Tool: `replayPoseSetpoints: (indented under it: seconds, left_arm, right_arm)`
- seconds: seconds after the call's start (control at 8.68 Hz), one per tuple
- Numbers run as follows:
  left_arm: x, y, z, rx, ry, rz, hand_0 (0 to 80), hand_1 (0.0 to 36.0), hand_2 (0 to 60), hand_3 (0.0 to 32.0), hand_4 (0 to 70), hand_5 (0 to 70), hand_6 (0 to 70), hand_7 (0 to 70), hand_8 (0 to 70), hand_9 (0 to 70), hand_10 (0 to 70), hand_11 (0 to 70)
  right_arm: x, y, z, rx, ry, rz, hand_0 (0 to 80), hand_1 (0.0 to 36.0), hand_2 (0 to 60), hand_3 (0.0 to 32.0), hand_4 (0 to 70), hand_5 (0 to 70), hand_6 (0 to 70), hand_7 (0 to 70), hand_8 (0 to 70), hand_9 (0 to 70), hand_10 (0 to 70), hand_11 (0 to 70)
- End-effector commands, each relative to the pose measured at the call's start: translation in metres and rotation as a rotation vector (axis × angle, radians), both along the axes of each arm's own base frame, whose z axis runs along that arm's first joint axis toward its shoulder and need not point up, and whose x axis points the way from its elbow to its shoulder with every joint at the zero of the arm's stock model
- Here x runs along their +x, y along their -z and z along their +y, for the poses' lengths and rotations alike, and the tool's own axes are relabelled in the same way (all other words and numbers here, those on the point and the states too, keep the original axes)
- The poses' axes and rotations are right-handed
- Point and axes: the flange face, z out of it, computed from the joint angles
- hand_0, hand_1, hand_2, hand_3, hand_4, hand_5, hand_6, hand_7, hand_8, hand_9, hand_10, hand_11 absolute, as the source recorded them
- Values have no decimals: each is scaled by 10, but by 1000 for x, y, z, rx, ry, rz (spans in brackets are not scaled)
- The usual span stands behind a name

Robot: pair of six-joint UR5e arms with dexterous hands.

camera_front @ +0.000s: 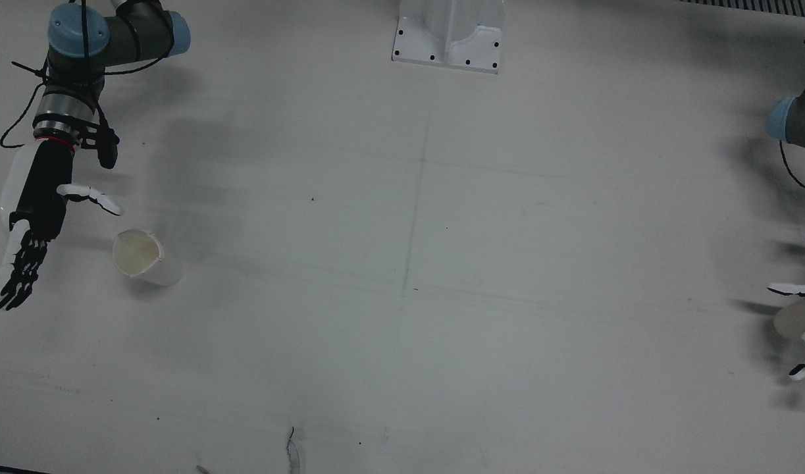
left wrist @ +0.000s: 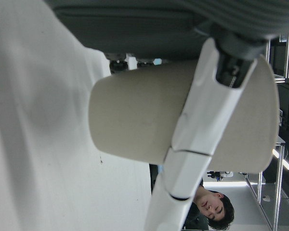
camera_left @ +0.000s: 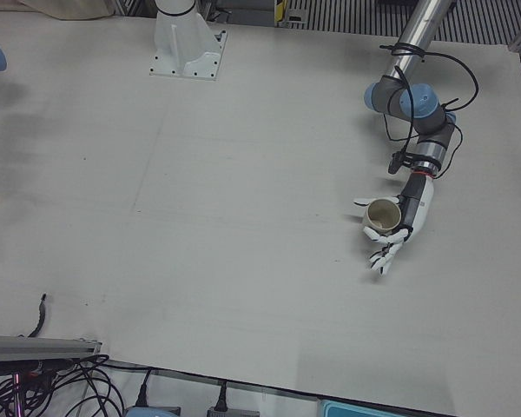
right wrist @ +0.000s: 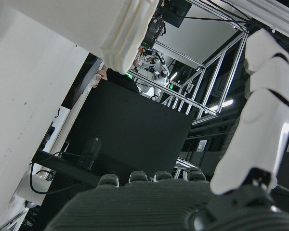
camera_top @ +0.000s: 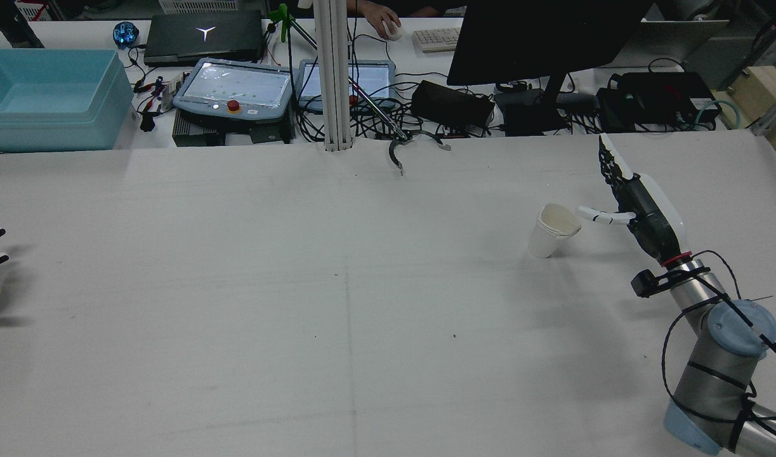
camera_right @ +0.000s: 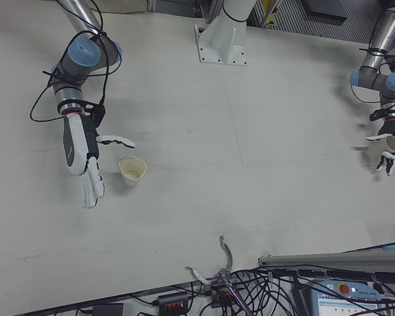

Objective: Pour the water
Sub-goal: 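Position the right hand around the side of the white paper cup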

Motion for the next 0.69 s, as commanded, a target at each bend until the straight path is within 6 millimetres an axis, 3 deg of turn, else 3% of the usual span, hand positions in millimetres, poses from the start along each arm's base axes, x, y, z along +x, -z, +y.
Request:
replayPoseSetpoints:
  seconds: [0.0, 0.35, 0.58]
  left_arm:
    - [0, 0, 0, 0, -1, 0, 800, 360, 0, 0, 700, 700, 158, 113, 74, 39, 112, 197]
    - [-1, -1, 1, -1, -1, -1, 800, 360, 0, 0, 700, 700, 161, 115, 77, 40, 113, 199]
    - [0, -1, 1, -1, -2, -1, 800, 360, 0, 0, 700, 700, 162, 115, 76, 40, 113, 200]
  right_arm:
    - [-30, 8, 4, 17, 22, 49, 469, 182, 200, 76, 0, 41, 0, 0, 0, 0, 0, 0]
    - [-31, -16, 8, -16, 29, 72, 467, 179, 199, 88, 0, 42, 0, 0, 4, 0, 0, 0]
    - [-34, -16, 9, -9, 33, 52, 468, 181, 199, 74, 0, 42, 0, 0, 4, 0, 0, 0]
